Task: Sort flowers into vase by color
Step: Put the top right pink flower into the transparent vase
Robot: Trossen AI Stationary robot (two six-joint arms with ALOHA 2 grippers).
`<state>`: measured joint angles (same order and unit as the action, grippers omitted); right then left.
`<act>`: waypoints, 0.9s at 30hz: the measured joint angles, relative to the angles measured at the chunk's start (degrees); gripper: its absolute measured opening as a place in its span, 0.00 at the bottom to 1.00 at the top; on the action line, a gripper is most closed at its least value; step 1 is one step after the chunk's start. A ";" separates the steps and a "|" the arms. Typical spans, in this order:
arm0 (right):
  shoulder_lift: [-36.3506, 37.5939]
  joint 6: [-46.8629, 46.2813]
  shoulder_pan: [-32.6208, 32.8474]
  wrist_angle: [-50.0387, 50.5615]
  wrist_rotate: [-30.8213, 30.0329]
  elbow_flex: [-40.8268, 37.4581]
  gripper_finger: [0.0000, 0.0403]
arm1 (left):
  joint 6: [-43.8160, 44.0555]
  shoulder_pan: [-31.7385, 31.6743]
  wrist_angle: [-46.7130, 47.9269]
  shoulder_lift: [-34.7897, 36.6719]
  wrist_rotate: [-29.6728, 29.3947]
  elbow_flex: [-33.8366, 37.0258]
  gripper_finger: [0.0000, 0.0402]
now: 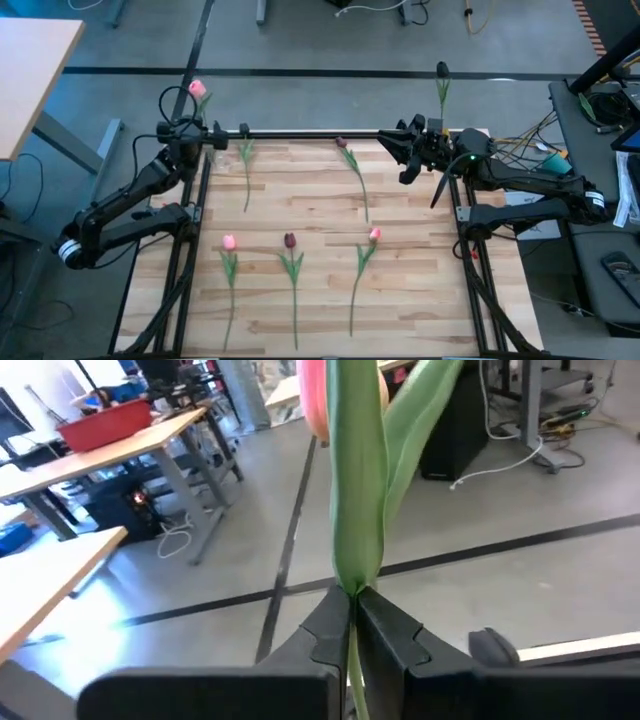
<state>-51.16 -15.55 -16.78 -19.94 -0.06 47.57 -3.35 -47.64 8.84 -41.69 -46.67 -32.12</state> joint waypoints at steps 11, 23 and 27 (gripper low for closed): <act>0.00 0.11 0.00 0.00 -0.02 0.00 0.17 | 1.28 2.40 1.88 0.41 8.35 0.00 0.00; 0.00 0.55 0.00 0.00 -0.02 0.00 0.17 | 3.06 3.34 2.84 0.43 15.22 0.00 0.05; 0.00 0.57 0.00 0.00 -0.02 0.00 0.17 | 3.69 3.34 2.85 0.45 15.23 0.00 0.10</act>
<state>-51.16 -14.98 -16.78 -19.94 -0.08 47.57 0.34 -44.29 11.69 -41.24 -31.44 -32.12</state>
